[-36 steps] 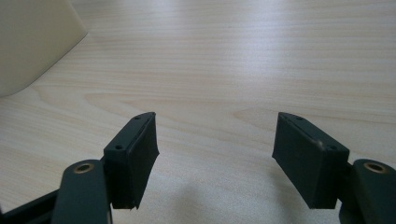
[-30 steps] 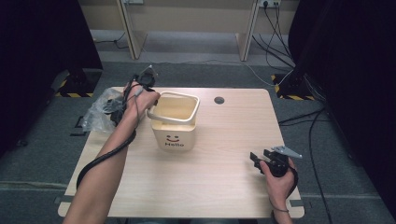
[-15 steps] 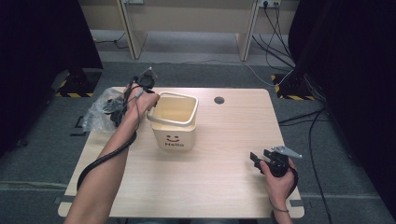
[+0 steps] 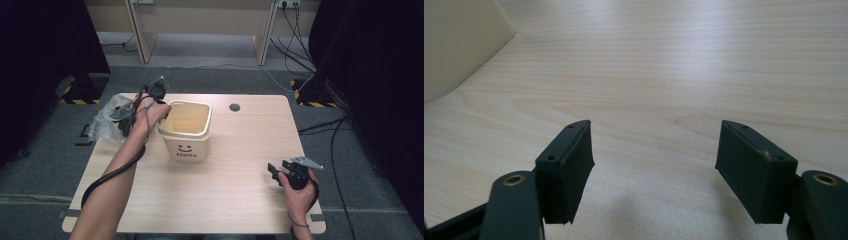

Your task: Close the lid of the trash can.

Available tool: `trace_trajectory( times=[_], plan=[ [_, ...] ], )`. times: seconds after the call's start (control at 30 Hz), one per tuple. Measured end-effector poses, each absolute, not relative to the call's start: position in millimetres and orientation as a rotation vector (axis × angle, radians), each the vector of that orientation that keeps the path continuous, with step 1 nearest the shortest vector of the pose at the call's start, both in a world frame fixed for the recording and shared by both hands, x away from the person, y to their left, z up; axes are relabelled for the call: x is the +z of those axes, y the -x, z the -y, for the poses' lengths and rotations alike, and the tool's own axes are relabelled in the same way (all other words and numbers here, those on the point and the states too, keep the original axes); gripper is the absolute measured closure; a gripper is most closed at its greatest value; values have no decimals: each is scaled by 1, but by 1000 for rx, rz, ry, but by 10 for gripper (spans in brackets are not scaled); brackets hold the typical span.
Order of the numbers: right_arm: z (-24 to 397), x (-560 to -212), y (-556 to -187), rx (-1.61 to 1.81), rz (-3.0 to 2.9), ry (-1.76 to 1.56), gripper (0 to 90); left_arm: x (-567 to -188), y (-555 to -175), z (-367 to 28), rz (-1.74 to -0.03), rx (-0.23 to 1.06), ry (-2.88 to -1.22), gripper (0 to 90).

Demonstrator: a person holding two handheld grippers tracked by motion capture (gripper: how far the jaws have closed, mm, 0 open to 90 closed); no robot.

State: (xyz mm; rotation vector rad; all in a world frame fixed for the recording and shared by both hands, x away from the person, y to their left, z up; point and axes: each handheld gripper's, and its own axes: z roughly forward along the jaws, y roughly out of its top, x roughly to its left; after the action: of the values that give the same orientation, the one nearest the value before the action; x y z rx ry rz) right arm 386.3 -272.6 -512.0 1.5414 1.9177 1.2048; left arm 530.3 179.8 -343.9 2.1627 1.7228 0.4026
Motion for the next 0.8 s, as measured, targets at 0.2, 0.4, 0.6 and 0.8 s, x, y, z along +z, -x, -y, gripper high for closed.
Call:
trace_trajectory(
  times=[0.2,0.4,0.6,0.8],
  plan=[
    [272,-512,-386,1201,-1919,-1543,312,-344,-528,-178,-1715,408,-2172,769],
    [272,-512,-386,1201,-1917,-1543,313,-345,-525,-178,-1702,393,-2206,756],
    [273,-512,-386,1202,-1916,-1543,313,-345,-522,-176,-1684,392,-2241,749],
    [272,-512,-386,1202,-1915,-1544,314,-351,-523,-177,-1683,366,-2245,743]
  ],
)
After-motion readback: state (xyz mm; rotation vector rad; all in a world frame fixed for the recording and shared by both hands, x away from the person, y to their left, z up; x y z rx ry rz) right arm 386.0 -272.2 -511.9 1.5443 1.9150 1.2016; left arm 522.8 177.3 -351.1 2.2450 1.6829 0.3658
